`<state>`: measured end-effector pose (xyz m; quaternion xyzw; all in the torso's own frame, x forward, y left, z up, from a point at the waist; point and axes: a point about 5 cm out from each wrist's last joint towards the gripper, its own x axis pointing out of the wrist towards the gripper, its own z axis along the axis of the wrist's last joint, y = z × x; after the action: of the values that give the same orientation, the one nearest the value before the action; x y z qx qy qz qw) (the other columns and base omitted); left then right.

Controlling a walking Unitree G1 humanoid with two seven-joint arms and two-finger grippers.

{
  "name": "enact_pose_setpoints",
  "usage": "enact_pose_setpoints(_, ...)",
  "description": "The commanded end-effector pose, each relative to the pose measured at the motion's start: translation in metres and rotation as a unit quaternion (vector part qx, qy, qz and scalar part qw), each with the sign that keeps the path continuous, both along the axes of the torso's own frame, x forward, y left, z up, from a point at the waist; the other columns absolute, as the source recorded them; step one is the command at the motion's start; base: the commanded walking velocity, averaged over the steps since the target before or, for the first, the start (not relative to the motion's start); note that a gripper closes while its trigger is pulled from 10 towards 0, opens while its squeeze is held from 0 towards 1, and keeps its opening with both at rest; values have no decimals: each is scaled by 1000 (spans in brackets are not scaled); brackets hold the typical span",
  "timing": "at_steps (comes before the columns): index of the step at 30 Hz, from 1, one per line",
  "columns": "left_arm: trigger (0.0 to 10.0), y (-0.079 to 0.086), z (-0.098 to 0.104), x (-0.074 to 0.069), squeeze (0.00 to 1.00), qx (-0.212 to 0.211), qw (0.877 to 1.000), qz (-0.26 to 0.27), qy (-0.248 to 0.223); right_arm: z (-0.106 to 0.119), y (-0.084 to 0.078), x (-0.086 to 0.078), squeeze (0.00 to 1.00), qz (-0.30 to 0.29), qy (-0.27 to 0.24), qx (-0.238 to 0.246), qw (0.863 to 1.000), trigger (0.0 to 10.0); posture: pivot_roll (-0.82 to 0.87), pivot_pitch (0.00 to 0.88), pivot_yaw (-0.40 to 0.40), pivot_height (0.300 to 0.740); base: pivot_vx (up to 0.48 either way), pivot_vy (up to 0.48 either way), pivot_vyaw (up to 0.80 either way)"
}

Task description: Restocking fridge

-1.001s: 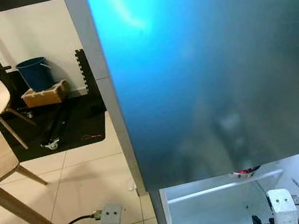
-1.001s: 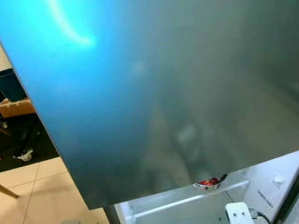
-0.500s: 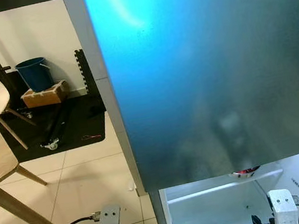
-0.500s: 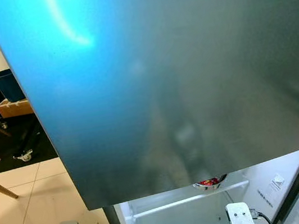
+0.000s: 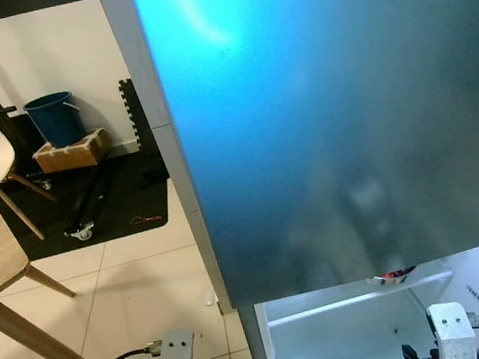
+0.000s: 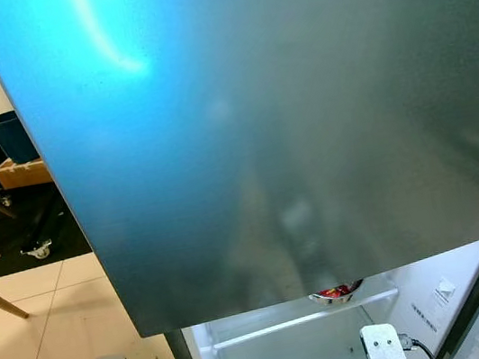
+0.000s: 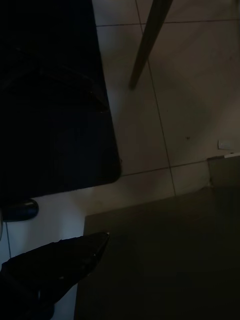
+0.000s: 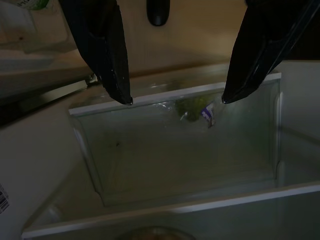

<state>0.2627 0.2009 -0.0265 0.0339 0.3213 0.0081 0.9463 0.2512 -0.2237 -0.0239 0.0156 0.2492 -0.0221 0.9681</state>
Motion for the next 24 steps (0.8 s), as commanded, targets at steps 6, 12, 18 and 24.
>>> enact_pose_setpoints(6, 10000, -3, -6, -6, 0, -8, 1000, 0, 14, -3, -2, -4, 0, -5, 7, 3, 1000, 10000, -103, 101, 22, 734, -173, 0, 0)
enact_pose_setpoints(12, 10000, -3, -6, -6, 0, -9, 1000, -1, 14, -3, -2, -4, 0, -5, 5, 4, 1000, 10000, -102, 105, 23, 734, -313, 0, 0)
enact_pose_setpoints(18, 10000, -3, -6, -6, 0, -9, 1000, -2, 14, -3, -2, -4, 0, -6, 7, 4, 1000, 10000, -102, 106, 23, 734, -328, 0, 0)
enact_pose_setpoints(24, 10000, -2, -6, -6, 0, -8, 1000, -1, 14, -2, -2, -3, 0, -5, 5, 4, 1000, 10000, -103, 106, 23, 734, -331, 0, 0)
